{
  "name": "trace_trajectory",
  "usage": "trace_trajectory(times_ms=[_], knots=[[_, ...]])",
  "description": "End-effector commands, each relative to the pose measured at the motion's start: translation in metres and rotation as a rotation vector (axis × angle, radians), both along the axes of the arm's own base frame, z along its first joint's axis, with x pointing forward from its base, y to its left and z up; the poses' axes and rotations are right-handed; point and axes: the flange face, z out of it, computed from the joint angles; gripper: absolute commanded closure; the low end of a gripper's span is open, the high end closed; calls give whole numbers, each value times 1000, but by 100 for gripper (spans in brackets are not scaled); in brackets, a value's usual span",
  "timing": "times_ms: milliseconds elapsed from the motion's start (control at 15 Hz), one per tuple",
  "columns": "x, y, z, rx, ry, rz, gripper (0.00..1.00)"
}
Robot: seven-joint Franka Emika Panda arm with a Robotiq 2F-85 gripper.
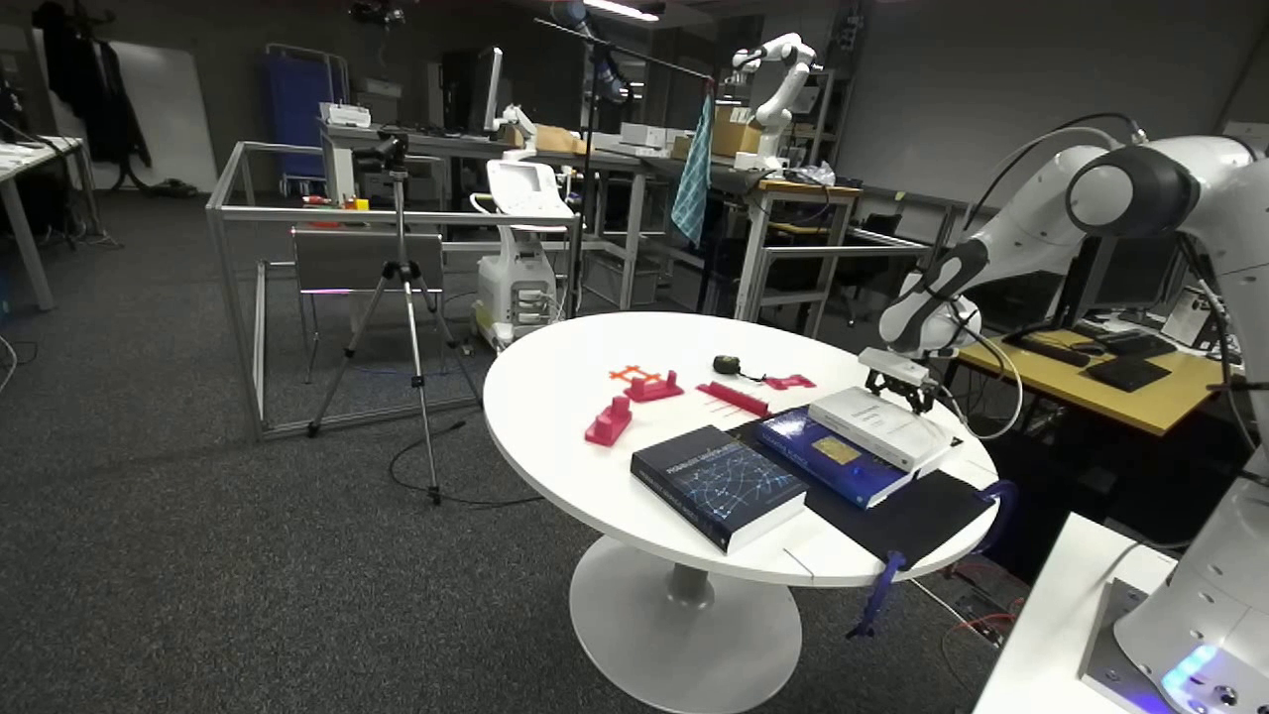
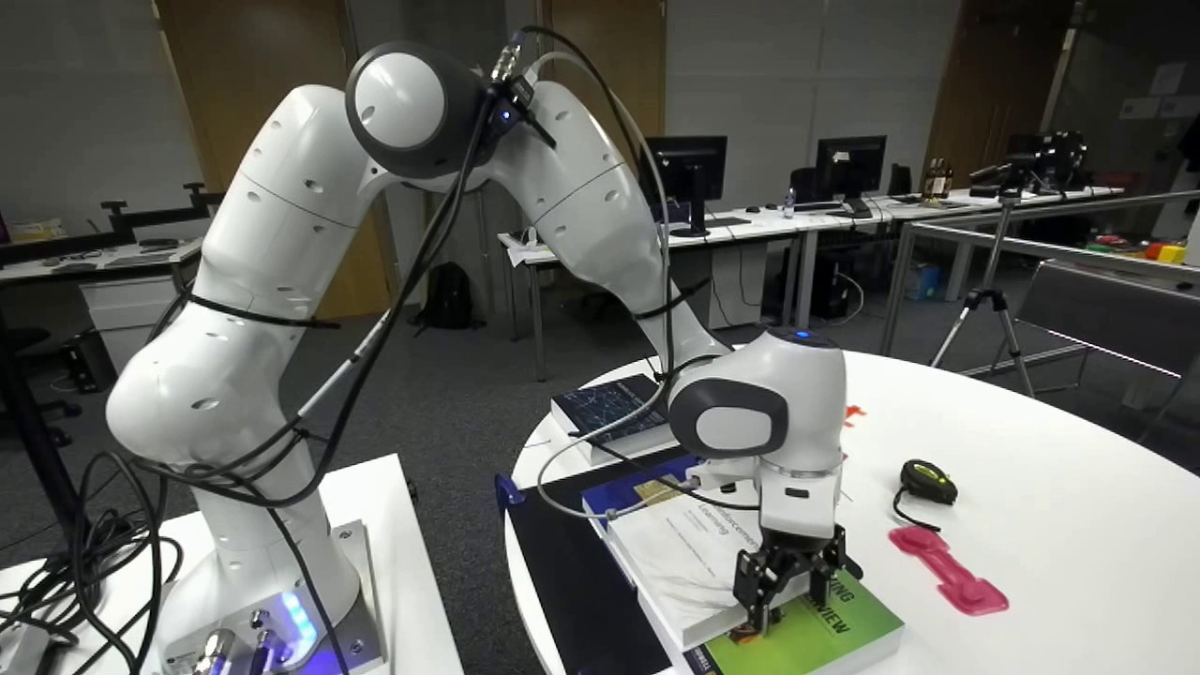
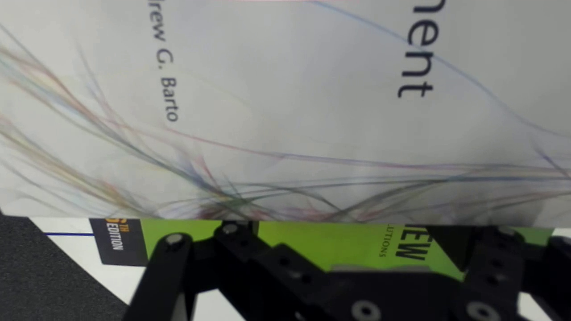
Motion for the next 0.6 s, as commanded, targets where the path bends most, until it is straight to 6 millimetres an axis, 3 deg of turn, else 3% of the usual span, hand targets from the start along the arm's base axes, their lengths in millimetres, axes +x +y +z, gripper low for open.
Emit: trace_trajectory(times_ms=[0,533], knots=[[-11,18,6,-11,-2,36,0],[-29,52,14,13,11,68,0]])
